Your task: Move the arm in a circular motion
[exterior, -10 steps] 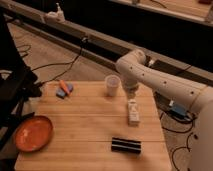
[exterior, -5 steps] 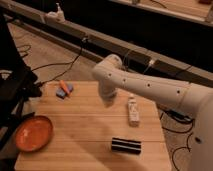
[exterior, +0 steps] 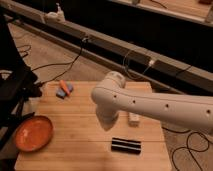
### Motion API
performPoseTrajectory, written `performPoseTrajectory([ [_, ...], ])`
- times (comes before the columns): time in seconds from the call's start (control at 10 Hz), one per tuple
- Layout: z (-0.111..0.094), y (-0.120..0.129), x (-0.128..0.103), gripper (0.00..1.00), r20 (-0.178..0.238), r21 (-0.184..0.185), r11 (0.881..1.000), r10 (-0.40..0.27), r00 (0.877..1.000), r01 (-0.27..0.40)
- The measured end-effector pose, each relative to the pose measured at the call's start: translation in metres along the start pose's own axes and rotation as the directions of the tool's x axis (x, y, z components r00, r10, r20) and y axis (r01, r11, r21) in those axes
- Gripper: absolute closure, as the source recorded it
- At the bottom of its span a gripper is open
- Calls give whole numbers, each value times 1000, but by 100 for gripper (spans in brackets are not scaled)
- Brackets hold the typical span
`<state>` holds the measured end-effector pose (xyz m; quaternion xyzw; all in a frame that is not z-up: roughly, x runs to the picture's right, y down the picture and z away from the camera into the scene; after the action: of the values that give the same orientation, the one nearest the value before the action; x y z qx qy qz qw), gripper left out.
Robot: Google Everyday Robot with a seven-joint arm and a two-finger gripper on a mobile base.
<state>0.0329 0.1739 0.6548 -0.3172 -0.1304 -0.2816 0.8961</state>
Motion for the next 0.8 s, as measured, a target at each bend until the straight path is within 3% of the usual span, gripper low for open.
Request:
performPoseTrajectory([
  [0.2, 0, 32, 50, 100, -43, -20, 993, 116, 992, -117],
  [0.4, 3, 48, 111, 100, -129, -31, 970, 237, 963, -243],
  [0.5, 6, 47, 132, 100, -161, -31, 959, 274, 948, -282],
  [0.7, 10, 23, 175, 100, -231, -12, 932, 350, 908, -362],
  [0.8, 11, 11, 184, 100, -245, -3, 925, 368, 897, -380],
])
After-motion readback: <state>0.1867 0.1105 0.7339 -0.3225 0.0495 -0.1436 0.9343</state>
